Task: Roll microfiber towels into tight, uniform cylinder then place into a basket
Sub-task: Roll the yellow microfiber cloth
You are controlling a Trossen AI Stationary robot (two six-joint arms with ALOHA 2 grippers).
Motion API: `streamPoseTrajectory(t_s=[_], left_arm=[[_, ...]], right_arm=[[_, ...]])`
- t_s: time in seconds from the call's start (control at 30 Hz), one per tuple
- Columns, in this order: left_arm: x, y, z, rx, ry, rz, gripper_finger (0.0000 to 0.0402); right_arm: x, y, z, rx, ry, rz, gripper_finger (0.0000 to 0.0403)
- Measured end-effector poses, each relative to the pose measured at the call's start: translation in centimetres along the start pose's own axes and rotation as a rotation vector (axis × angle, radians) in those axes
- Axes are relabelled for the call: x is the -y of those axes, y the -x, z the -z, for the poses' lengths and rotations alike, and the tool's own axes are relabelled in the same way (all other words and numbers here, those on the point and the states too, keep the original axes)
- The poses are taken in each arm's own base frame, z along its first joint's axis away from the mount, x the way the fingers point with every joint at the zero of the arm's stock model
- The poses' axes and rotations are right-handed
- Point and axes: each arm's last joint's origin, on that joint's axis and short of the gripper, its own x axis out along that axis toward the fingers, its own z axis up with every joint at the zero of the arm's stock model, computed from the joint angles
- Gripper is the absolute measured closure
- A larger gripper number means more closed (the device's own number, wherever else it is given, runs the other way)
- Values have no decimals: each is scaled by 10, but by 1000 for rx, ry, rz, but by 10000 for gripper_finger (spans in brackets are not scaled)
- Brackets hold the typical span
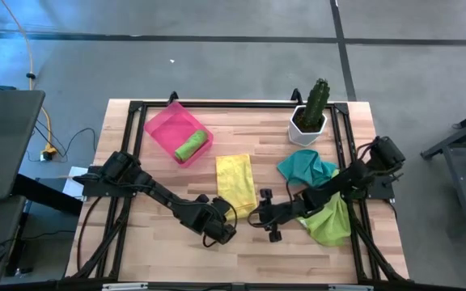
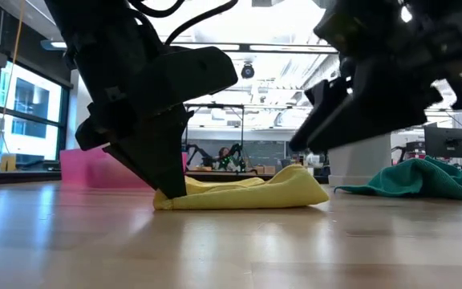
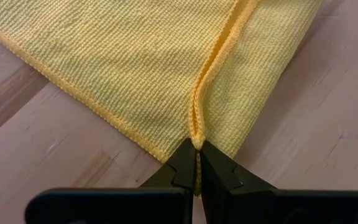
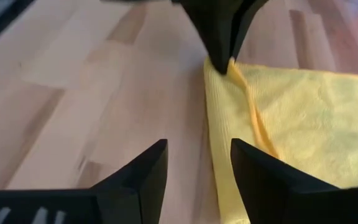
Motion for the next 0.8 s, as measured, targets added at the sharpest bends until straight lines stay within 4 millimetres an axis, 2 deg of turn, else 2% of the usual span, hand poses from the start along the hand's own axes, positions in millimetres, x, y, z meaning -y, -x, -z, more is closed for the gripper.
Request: streamPoseTrajectory(t_s=[0.27,0.6,0.8], left_arm=[[0,0,0,0,0,0,398],[0,0,0,0,1,2,398],[0,0,0,0,1,4,398]], right_arm=[[-1,-10,12,-54,6,6,234],[0,-10,8,-16,11,7,234],[6,-10,13,-64,27,124,234]])
